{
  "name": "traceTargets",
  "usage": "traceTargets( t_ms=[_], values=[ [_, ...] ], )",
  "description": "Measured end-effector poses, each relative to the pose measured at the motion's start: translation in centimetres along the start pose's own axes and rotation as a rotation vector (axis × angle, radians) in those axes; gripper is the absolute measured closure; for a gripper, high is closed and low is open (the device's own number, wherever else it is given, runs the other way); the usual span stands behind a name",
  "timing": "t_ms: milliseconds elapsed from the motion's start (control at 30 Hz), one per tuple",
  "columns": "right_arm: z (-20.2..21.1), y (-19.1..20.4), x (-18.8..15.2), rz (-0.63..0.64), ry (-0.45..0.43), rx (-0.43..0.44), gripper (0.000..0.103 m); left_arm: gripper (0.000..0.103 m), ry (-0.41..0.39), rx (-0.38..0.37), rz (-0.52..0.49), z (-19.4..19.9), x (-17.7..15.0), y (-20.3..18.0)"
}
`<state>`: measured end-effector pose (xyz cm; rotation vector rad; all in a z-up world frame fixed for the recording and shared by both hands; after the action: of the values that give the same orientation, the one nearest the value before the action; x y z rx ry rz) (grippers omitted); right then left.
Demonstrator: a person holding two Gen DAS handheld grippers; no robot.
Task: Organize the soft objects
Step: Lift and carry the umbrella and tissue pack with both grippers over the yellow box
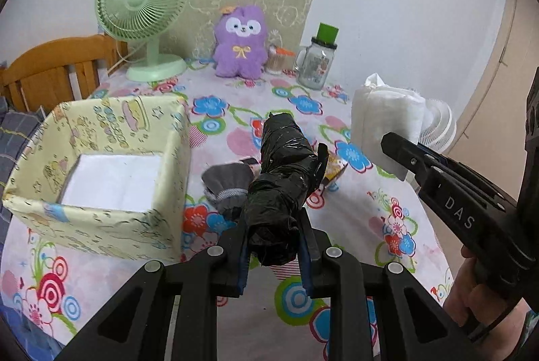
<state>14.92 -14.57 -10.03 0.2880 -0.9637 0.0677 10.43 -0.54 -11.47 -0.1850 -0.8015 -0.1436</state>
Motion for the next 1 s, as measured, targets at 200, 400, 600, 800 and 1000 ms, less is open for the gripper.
traceTargets(
  t_ms=[200,400,600,800,1000],
  values=[
    [0.9,2.2,1.1,0.025,-0.027,0.026,0.086,0.08,-0.041,0.017,0.012,1.8,0.9,1.4],
    [1.6,4.4,2.2,0.046,-0.049,0.05,0.086,0.08,-0.08,0.038,0.022,3.2,2.0,2.8],
    [1.6,6.6,2.5,0.068,-0.052,0.083,0.086,0.08,-0.101,0.056,0.038,3.9,2.4,4.2],
    [0.9,8.8,2.4,0.089,-0.036,0.117,0.086,0.08,-0.116,0.087,0.052,4.5,2.7,6.0],
    [0.3,10.9,2.5,0.114,-0.028,0.15,0.086,0.08,-0.126,0.111,0.077,5.0,2.8,7.9]
  ],
)
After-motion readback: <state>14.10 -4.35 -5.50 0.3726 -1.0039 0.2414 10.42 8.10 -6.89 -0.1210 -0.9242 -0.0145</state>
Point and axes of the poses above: each gripper's, at about its wrist camera, not at the fingertips, and z roughly against the way its jaws point, y to its left, x to its top, the point moved 10 cm from there along -z, roughly the way its jaws point, and after that the axes turned 9 degrees about -z, right-handed, at the moved point
